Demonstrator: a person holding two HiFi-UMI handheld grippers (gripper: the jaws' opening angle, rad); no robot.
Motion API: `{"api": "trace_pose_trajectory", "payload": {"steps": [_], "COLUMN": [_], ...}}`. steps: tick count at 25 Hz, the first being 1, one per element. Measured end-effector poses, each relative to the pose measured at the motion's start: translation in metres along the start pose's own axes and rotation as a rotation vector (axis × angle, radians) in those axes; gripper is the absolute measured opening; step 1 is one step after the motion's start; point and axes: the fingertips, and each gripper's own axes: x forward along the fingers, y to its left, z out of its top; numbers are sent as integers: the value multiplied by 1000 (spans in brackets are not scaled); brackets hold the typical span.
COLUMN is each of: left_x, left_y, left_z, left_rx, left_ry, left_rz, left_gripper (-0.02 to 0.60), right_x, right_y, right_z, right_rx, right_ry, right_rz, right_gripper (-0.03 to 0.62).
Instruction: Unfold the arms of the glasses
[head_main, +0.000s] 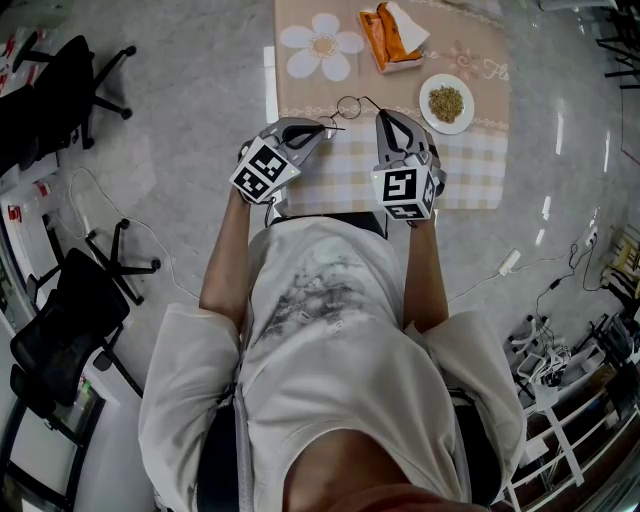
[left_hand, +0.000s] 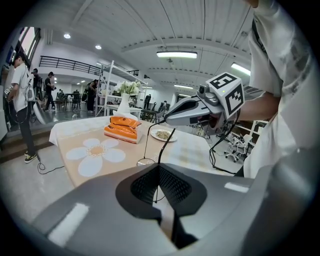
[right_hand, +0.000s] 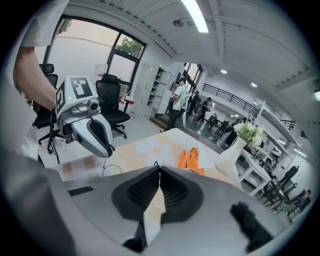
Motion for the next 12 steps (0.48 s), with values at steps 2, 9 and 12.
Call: {"api": "trace_pose_trajectory", "payload": {"steps": [2, 9, 12], "left_x": [0, -1, -1], "left_y": [-1, -4, -7], "left_z": [1, 4, 5], "left_rx": [2, 10, 16], "left_ry": [-2, -6, -8], "left_rz": [-3, -10, -15], "left_gripper": [6, 6, 6], "right_x": [-1, -1, -1], "right_y": [-2, -9, -11], "right_z": [-2, -6, -9], "right_rx": [9, 31, 42], "right_ry": [5, 16, 23], "right_rz": [-7, -25, -31], "right_gripper": [18, 18, 18]}}
